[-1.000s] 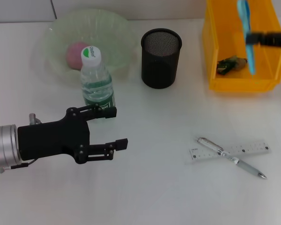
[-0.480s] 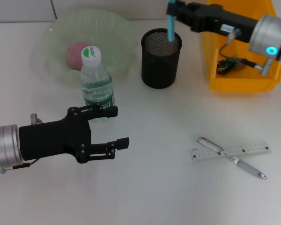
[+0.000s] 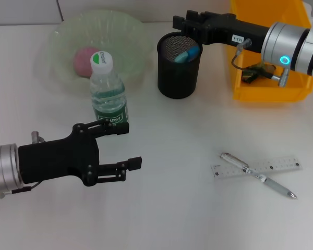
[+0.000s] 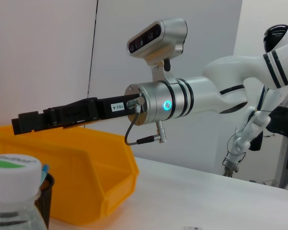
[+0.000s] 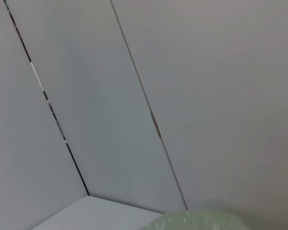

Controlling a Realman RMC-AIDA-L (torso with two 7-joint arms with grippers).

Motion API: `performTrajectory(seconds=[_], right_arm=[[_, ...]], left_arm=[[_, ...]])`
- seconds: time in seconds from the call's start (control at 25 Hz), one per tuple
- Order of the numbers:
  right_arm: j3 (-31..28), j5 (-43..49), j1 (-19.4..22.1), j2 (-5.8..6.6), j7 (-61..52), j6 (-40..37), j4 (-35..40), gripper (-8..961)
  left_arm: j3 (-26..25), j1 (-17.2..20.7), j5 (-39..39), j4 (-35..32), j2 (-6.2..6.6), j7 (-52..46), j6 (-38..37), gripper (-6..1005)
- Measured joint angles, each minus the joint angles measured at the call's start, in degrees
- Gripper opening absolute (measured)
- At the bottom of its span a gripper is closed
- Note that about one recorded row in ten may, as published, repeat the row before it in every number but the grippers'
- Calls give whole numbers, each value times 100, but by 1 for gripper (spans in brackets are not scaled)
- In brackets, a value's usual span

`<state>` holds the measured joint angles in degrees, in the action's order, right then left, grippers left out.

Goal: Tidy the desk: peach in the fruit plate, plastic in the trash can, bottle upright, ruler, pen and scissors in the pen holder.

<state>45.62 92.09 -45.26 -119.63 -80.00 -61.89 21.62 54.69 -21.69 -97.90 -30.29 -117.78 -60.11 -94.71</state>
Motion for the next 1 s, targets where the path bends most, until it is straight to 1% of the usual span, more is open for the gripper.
performTrajectory(seconds=[0.16, 0.2, 0.28, 0.32, 0.4, 0.52, 0.6, 0.64, 0.68, 0.72, 0.76, 0.84, 0.88, 0.92, 1.0], right_arm=[[-40, -3, 133, 16, -10, -263, 65, 411], [-45, -2, 298, 43, -79, -708, 323, 441], [80, 153, 541, 99, -440, -1256, 929, 502], [80, 153, 541, 99, -440, -1256, 929, 532], [309, 552, 773, 216, -1097, -1786, 1710, 593], [591, 1370, 1043, 440, -1967, -2723, 3046, 592], [624, 1955, 1091, 532, -2227, -3468, 3777, 592], [617, 2301, 1084, 548, -2274, -3828, 4092, 591], [630, 2873, 1054, 523, -2307, -4322, 4588, 591], [670, 3167, 1033, 482, -2313, -4511, 4835, 591], [670, 3167, 1033, 482, -2313, -4511, 4835, 591], [835, 3670, 983, 384, -2312, -4736, 5145, 590], [1144, 4107, 888, 277, -2325, -4866, 5315, 590], [1144, 4107, 888, 277, -2325, -4866, 5315, 590], [1471, 4502, 782, 182, -2355, -4880, 5330, 589]], left_arm=[[-7, 28, 3, -8, 0, -1, -89, 813], [-12, 37, 7, -9, 5, -1, -116, 813], [-12, 43, 8, -10, 12, -2, -122, 813], [-12, 43, 8, -10, 12, -2, -122, 813], [7, 43, 0, -11, 17, -23, -129, 813], [32, 44, -19, -10, 35, -83, -144, 813], [35, 54, -24, -7, 42, -92, -152, 812], [35, 62, -26, -2, 45, -92, -152, 812], [37, 70, -28, 10, 48, -92, -146, 812], [37, 70, -28, 10, 48, -92, -146, 812], [37, 71, -28, 17, 50, -92, -145, 812], [39, 71, -30, 24, 51, -97, -145, 813], [40, 70, -31, 24, 51, -138, -148, 813], [40, 70, -31, 24, 51, -138, -148, 813], [44, 58, -61, 20, 52, -210, -137, 812]])
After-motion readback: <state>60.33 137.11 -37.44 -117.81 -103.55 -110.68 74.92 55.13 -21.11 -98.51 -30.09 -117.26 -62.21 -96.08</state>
